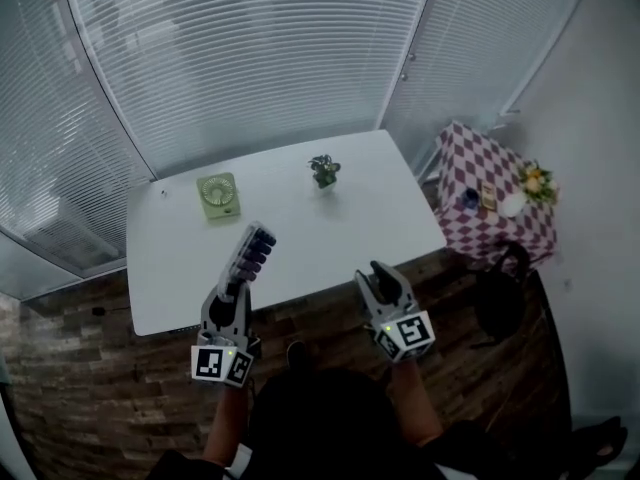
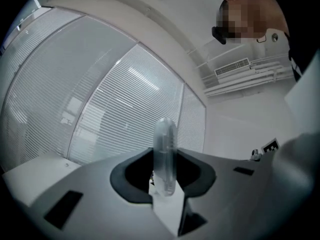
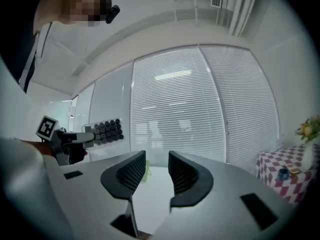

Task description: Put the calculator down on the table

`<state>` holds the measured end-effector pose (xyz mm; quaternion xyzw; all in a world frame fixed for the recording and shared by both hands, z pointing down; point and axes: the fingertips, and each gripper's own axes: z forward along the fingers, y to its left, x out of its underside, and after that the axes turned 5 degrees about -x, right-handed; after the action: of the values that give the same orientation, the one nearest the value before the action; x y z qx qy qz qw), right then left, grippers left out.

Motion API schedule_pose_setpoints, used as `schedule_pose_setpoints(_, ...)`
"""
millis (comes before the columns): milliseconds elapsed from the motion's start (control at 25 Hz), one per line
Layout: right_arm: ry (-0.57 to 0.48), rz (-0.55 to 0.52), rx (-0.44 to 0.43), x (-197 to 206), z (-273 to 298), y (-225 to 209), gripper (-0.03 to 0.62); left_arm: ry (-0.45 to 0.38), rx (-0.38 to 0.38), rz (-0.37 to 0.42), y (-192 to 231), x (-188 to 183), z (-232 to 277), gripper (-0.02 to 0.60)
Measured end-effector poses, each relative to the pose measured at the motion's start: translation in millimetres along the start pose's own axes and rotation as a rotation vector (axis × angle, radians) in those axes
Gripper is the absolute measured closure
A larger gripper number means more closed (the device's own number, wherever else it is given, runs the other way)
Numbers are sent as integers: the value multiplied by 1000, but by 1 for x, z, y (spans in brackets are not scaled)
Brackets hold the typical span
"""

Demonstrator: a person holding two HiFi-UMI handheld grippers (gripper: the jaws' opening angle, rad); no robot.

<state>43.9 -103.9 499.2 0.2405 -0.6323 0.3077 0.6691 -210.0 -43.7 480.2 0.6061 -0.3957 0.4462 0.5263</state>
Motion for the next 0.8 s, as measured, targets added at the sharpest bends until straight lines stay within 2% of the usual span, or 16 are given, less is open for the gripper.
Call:
schedule_pose_setpoints(160,-35,21,7,-7,9,4,459,6,18,15,9,1,11,482)
schedule_pose_setpoints(440,-40,21,20,-4,23,-11,459,31,37,-3,11,6,36,482)
schedule_pose_setpoints(680,-49,52,12,-4,47,-40,462,48,55,14,7,12,72,482)
schedule_pose_setpoints(800,-49,30,15,-9,56,-59,462,64,58,12,3,19,91,482)
